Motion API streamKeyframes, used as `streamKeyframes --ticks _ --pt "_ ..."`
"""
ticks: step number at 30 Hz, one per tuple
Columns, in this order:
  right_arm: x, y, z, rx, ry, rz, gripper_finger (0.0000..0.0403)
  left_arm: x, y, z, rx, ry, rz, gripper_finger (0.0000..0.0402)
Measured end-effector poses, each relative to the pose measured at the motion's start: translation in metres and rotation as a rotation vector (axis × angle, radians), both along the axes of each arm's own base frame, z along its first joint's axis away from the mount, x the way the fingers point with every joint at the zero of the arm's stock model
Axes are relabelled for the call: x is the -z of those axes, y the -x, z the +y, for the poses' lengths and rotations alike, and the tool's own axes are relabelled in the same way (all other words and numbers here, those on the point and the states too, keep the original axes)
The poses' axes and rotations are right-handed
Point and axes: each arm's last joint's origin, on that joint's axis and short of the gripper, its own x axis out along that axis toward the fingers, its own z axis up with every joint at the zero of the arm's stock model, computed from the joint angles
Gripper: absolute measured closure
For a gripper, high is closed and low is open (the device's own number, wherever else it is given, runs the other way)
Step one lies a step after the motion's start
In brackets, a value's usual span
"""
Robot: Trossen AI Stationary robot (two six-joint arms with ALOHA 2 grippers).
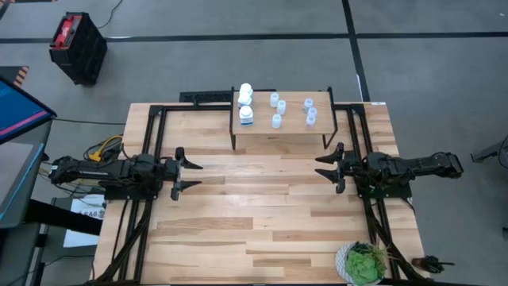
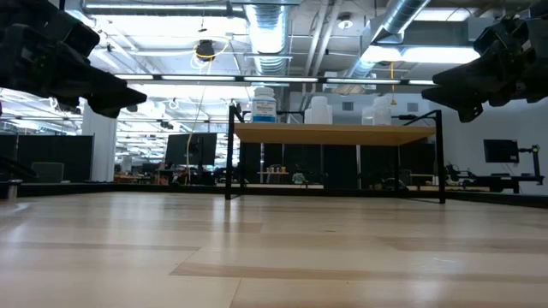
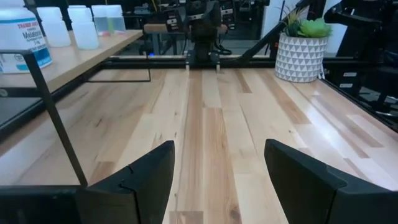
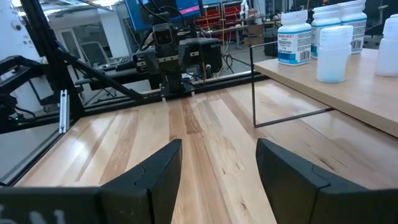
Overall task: Pick and place medicine bottles onto shelf by color
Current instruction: Return to Home Position
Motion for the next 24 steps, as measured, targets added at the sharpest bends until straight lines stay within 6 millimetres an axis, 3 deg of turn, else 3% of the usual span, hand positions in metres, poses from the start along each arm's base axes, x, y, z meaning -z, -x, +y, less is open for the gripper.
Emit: streamKeyframes --ticks 24 --pt "0.0001 0.0000 0.0000 0.000 0.000 0.000 0.0173 -0.0037 0.0024 0.0001 -0.001 0.002 -0.043 0.0164"
